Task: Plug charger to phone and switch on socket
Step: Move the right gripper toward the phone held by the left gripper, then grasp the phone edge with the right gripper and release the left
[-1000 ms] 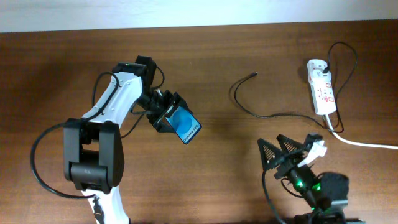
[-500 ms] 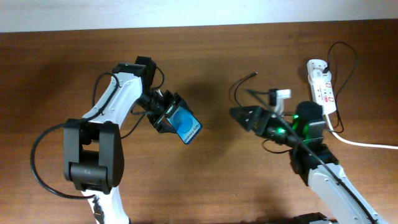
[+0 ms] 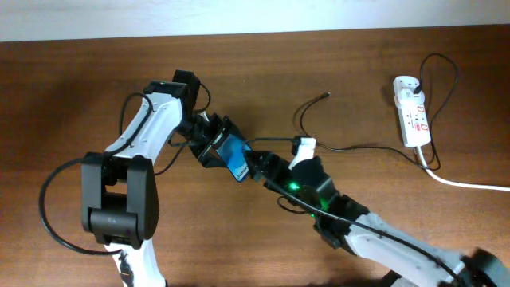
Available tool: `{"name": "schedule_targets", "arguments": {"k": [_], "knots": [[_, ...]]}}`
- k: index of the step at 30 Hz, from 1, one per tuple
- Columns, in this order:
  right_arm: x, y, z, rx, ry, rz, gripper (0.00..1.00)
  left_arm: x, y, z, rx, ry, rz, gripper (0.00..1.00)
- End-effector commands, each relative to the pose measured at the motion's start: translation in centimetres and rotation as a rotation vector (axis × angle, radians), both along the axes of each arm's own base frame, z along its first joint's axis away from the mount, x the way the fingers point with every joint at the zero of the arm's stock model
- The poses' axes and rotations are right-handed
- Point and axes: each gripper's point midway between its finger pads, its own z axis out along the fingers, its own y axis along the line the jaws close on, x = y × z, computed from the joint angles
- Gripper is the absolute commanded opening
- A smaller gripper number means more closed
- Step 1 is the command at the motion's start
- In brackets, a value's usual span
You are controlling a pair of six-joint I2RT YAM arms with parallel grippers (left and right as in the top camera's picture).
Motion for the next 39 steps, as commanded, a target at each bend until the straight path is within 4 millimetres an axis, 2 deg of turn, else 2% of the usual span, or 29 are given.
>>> {"name": "schedule_targets", "arguments": {"k": [1,4,8,10,13,18,23,28,34,37,39], "knots": [[0.7,1.2,-1.1,0.005,-0.011,-0.007,0.90,0.3,-0.1,1.9,-0.041,-0.052,-0.005,0.58],[1.6,2.1,-2.2,-0.009,0.003,-0.007,0.87,0.4,-0.2,1.9,-0.041,-0.056,-0.006,0.59],[3.1,3.7,-2.3,-0.006,0.004,0.003,0.79,0.4,-0.2,1.9,-0.041,-0.056,-0.006,0.58],[3.5,4.2,-2.4,-0.007,0.006,0.004,0.70,0.4,-0.2,1.9,-0.041,-0.056,-0.006,0.58],[3.6,4.3,-3.4,-0.023,0.024,0.004,0.61,0.4,-0.2,1.9,-0.041,-0.056,-0.006,0.59],[2.8,5.6,-3.0,-0.016,0.014,0.037,0.53,0.3,-0.2,1.9,-0.041,-0.056,-0.006,0.59],[3.1,5.3,-3.0,-0.035,-0.003,0.012,0.43,0.3,-0.2,1.9,-0.041,-0.055,-0.006,0.58],[3.0,5.2,-3.3,-0.043,0.006,0.012,0.24,0.2,-0.1,1.9,-0.041,-0.051,-0.006,0.58],[2.8,5.0,-3.6,-0.055,0.019,0.013,0.14,0.2,-0.1,1.9,-0.041,-0.050,-0.006,0.59],[2.9,5.0,-3.6,-0.055,0.018,0.012,0.13,0.2,-0.1,1.9,-0.040,-0.048,-0.006,0.59],[2.9,5.0,-3.6,-0.055,0.018,0.011,0.11,0.2,-0.1,1.9,-0.041,-0.048,-0.005,0.65]]}}
